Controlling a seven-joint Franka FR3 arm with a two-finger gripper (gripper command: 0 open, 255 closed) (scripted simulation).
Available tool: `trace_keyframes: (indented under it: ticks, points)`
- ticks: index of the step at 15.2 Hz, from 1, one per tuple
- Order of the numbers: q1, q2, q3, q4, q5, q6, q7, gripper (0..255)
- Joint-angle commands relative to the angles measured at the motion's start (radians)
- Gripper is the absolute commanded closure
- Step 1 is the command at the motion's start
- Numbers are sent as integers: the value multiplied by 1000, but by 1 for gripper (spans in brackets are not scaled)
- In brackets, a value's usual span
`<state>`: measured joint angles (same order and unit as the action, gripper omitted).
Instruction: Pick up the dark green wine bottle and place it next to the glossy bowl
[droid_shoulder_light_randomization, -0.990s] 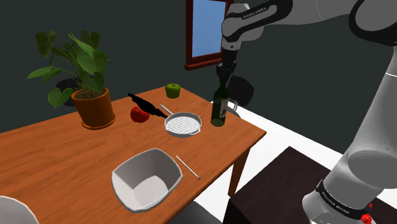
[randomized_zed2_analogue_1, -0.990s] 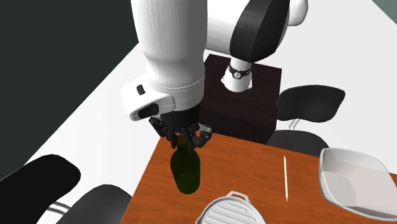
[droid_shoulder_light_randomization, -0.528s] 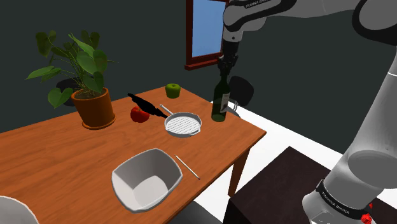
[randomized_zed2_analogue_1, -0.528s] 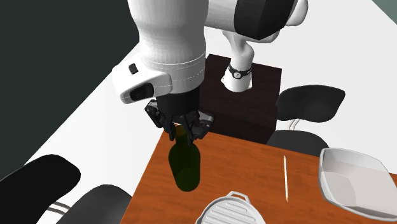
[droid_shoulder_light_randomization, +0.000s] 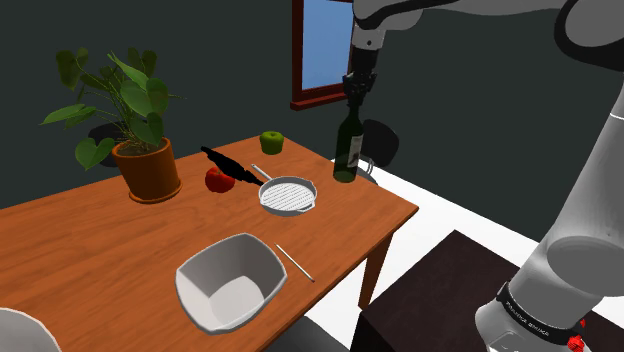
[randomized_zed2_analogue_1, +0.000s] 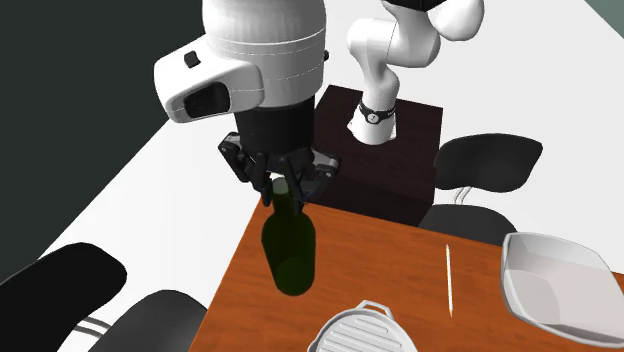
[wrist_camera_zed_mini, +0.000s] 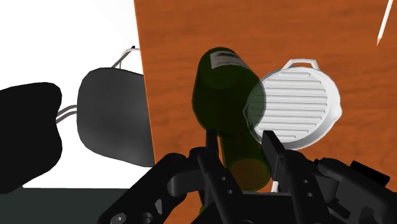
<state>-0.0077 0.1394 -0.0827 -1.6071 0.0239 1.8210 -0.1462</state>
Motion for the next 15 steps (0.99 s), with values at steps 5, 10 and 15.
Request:
trace_keyframes:
  ticks: [5,10,15]
  points:
    - [-1,9,-1,96,1,-86,0,255]
    - [-2,25,-1,184,2,-159,1,255]
    - [-4,49,-2,285,4,-237,0,255]
